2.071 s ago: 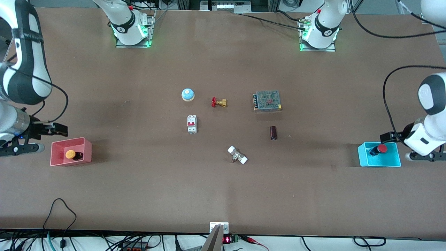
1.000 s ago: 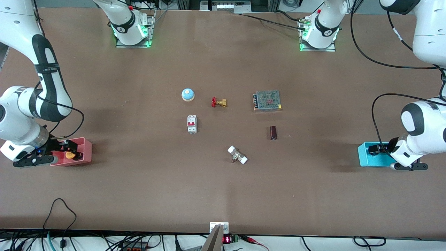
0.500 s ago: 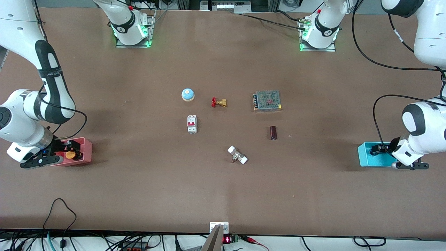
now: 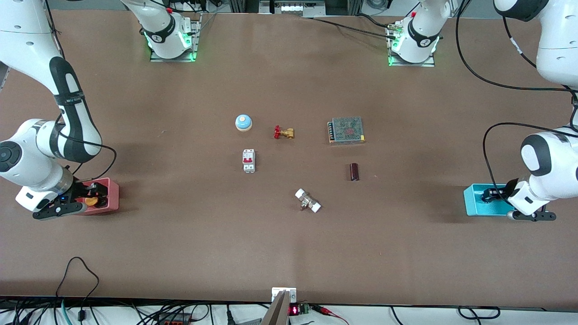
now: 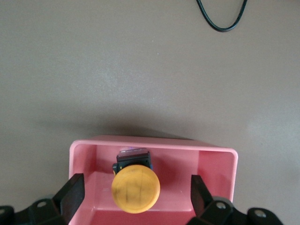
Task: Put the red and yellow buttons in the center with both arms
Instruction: 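Grasp the yellow button with the right gripper while the left gripper grasps the red button, then lift the red button out of the cyan bin with the left gripper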
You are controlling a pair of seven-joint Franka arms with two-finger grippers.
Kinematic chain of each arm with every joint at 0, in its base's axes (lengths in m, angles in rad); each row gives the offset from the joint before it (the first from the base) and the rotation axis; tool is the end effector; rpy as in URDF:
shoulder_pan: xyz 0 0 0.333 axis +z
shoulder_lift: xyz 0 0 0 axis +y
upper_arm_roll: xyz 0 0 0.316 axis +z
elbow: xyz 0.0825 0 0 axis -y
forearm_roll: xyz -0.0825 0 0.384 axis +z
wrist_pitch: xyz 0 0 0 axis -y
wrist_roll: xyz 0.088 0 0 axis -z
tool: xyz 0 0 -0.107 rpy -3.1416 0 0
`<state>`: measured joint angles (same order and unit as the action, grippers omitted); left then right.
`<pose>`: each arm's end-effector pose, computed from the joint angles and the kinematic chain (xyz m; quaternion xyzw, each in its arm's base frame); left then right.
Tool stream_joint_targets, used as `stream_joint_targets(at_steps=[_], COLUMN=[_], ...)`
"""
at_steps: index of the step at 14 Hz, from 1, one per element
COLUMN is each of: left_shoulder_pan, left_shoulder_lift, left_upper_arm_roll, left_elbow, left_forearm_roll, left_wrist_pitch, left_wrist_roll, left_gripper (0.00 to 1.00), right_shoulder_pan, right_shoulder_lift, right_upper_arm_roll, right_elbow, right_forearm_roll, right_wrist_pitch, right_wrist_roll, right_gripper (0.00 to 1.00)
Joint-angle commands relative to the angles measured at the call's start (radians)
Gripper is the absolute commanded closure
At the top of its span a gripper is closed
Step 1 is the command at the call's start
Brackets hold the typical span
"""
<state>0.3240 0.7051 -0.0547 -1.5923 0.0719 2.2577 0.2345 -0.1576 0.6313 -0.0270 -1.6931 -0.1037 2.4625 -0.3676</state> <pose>0.6664 0.1910 0.2169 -0.9998 -0.0002 0.0209 0.0044 0.6801 -0.1247 0.2431 0.9879 0.1319 0.0545 0.0601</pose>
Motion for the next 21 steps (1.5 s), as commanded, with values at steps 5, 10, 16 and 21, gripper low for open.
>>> stream_joint_targets(at_steps=[5,10,16,21], left_shoulder_pan=[-0.126,-0.223,-0.253,-0.249], left_shoulder_lift=[-0.122,-0.15,-0.196,-0.234], left_upper_arm_roll=[-0.007,-0.097,-0.162,-0.16], left_elbow=[0.172,0.126,-0.134,-0.291], left_forearm_roll=[0.005,-0.033,-0.043,-0.043], left_wrist_pitch=[-0.34,-0.524,-0.273,-0.115], left_wrist_roll=[0.002,-0.092,-0.21,-0.195], left_gripper=[0.73,0.79,0.86,0.86], right_shoulder_pan=[-0.026,-0.026,-0.026,-0.026], right_shoulder_lift=[0.008,0.019,0.022,0.024], right_upper_arm_roll=[0.018,0.018,0.032,0.032], right_elbow=[0.0,0.0,0.004,0.004], right_forearm_roll=[0.007,0.013,0.019,0.025], right_wrist_pitch=[0.016,0.033,0.035,0.046], right_wrist_roll=[-0.024,-0.024,-0.022,-0.024], right_gripper=[0.0,0.0,0.01,0.01])
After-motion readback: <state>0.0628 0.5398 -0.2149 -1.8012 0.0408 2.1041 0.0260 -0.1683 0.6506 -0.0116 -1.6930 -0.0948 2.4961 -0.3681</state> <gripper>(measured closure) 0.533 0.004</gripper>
